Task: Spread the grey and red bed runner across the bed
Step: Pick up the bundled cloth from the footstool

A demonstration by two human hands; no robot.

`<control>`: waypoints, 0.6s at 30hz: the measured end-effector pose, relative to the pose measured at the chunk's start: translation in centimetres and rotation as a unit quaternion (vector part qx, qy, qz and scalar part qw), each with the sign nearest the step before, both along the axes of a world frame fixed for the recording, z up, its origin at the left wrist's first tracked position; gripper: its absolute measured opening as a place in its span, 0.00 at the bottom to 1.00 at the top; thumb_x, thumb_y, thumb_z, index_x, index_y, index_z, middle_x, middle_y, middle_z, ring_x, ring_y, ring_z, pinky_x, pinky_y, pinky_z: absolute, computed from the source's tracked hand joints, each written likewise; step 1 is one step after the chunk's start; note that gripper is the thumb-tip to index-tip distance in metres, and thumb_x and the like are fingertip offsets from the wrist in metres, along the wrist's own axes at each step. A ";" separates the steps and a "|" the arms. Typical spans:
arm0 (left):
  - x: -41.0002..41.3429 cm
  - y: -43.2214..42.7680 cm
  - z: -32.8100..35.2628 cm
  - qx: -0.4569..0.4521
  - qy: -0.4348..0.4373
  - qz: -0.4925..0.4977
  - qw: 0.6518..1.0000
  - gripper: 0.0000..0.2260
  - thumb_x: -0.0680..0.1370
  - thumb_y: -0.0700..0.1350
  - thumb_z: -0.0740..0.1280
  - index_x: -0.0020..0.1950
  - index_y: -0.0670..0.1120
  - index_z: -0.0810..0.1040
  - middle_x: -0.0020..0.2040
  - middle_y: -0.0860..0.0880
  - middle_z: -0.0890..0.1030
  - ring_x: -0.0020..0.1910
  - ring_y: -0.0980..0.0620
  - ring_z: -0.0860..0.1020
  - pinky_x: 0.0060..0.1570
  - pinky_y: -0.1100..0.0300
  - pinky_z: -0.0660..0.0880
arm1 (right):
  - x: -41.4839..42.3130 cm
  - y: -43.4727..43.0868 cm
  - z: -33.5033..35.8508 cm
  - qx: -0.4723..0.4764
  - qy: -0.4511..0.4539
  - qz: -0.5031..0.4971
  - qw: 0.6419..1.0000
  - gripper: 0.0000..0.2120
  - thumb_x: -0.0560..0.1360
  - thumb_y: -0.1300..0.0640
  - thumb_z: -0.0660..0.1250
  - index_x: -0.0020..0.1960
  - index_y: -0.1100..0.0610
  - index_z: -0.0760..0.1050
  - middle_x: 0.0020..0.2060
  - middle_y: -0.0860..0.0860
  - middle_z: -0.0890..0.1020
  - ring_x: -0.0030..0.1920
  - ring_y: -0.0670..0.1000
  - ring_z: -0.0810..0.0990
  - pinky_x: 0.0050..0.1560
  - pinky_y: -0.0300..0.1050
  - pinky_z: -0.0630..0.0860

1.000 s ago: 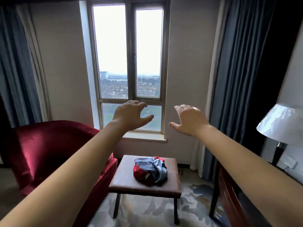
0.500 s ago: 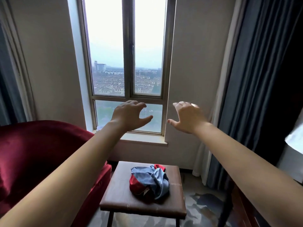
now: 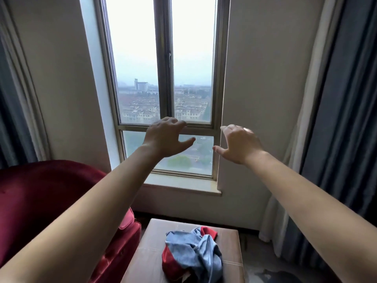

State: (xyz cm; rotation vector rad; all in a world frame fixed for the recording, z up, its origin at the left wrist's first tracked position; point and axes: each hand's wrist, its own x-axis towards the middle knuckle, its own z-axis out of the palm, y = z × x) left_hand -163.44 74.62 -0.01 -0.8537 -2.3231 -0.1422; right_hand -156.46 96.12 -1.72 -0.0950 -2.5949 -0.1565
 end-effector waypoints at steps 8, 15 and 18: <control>-8.4 3.8 -3.5 -0.023 -0.019 0.014 0.999 0.27 0.74 0.66 0.59 0.66 0.50 0.73 0.63 0.49 0.77 0.64 0.48 0.72 0.60 0.52 0.72 | -8.6 4.2 -3.5 -0.017 -0.023 -0.003 1.000 0.31 0.72 0.36 0.63 0.65 0.57 0.69 0.61 0.54 0.76 0.63 0.55 0.73 0.65 0.52 0.67; -17.5 6.9 -9.3 -0.020 -0.053 -0.007 0.998 0.27 0.73 0.66 0.60 0.65 0.51 0.73 0.62 0.49 0.78 0.62 0.47 0.74 0.55 0.52 0.72 | -17.2 6.4 -9.3 -0.026 -0.067 -0.017 0.997 0.31 0.72 0.37 0.63 0.67 0.56 0.69 0.62 0.54 0.75 0.63 0.55 0.73 0.65 0.52 0.66; -22.0 8.0 -11.9 -0.021 -0.060 -0.021 0.998 0.26 0.73 0.65 0.60 0.64 0.51 0.74 0.61 0.48 0.78 0.62 0.46 0.74 0.55 0.53 0.72 | -21.2 7.0 -11.7 -0.022 -0.079 -0.018 0.996 0.31 0.72 0.37 0.63 0.66 0.57 0.69 0.62 0.54 0.75 0.64 0.55 0.73 0.66 0.53 0.65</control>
